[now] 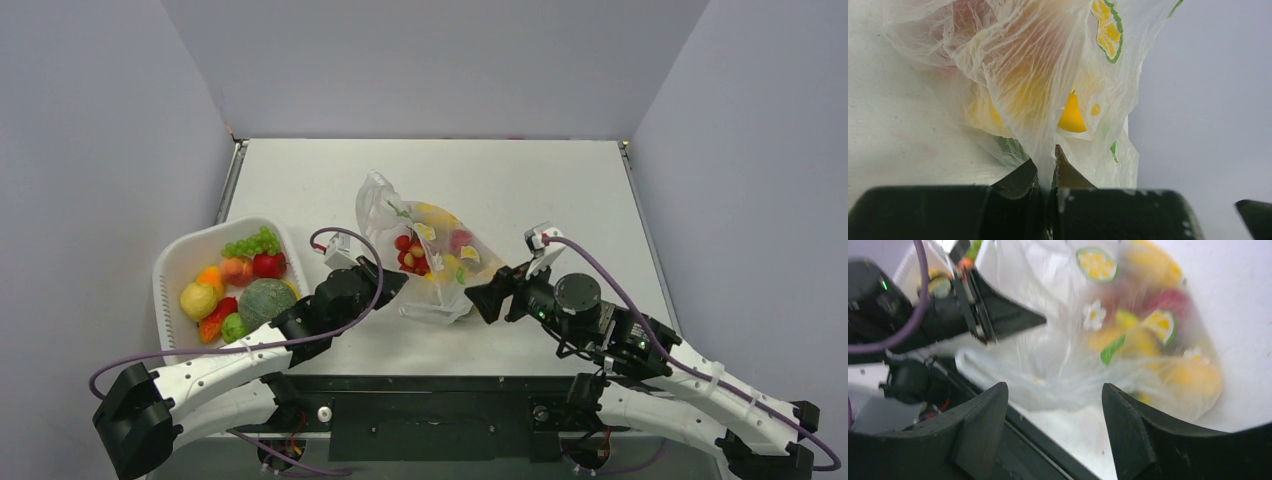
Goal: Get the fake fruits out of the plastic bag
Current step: Adjust the plastic bag at the center of the board, then take out the fake fruit from the plastic bag.
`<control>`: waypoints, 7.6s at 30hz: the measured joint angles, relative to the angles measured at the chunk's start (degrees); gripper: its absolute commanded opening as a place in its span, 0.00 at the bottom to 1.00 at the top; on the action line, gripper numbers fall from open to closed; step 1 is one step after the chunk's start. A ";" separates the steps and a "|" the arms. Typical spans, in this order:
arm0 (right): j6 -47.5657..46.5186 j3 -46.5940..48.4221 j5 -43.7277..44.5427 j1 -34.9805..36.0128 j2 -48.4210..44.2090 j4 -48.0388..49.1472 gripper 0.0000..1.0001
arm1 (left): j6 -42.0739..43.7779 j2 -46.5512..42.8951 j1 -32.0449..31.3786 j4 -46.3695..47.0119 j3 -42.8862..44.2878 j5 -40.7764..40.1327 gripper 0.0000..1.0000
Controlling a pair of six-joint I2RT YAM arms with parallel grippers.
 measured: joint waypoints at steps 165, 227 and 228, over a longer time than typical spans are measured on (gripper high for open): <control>-18.78 36.04 41.90 14.08 50.82 4.66 0.00 | 4.22 -8.11 17.68 -9.27 -3.67 24.65 0.00; 5.97 -11.87 21.03 23.54 10.29 4.26 0.00 | 23.98 19.61 3.08 -16.22 20.79 8.09 0.36; 5.99 -11.65 21.16 23.54 10.34 4.17 0.00 | 23.76 20.74 3.34 -15.54 20.79 7.96 0.37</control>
